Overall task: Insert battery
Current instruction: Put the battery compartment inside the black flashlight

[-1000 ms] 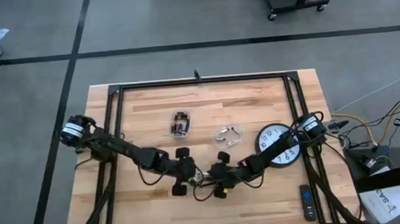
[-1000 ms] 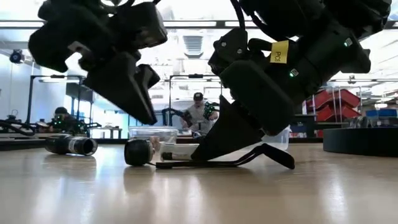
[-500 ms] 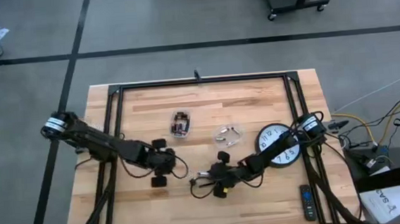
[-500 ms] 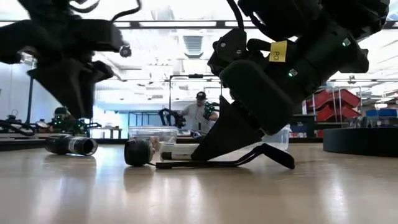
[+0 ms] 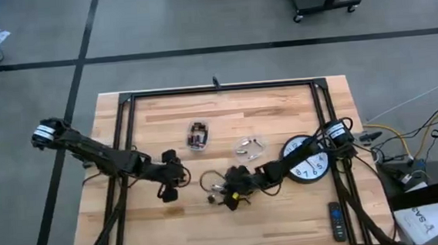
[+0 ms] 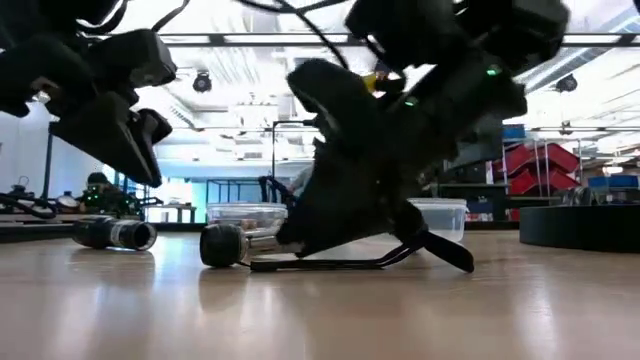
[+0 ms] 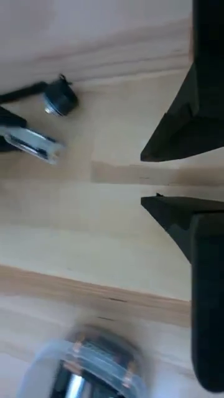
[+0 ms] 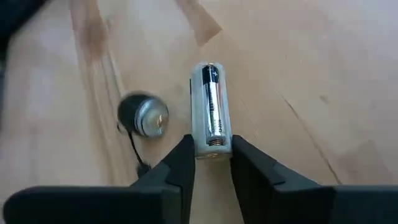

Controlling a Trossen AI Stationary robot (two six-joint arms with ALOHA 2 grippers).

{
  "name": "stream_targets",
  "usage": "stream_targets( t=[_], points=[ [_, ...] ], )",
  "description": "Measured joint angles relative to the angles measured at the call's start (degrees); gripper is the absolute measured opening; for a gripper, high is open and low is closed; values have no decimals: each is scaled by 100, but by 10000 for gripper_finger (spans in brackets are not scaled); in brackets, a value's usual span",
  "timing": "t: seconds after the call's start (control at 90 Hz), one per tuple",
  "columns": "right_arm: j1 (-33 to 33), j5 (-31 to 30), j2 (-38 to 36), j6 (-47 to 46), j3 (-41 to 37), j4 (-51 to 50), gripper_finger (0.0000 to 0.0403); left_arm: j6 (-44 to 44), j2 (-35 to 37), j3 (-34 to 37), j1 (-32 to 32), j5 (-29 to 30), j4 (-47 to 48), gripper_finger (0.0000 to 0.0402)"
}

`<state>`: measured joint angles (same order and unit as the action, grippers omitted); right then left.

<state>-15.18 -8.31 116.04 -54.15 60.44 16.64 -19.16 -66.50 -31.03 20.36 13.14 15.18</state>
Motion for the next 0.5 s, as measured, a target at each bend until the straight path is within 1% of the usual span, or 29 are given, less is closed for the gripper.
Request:
stream_targets(
  t=[0.078, 0.156, 0.322, 0.5],
  points=[
    [208, 429, -23, -530, 15, -6, 58, 153, -23, 0, 0, 1, -95, 82],
    [388, 774, -34, -957, 24, -26, 62, 268, -35, 1, 11, -1, -96, 81],
    [742, 1531, -43, -1601, 28, -26, 78, 630, -85, 7, 22, -5, -42, 82],
    [1016, 2074, -41, -2003, 28, -8, 65, 925, -86, 7, 22, -5, -25, 87]
  ],
)
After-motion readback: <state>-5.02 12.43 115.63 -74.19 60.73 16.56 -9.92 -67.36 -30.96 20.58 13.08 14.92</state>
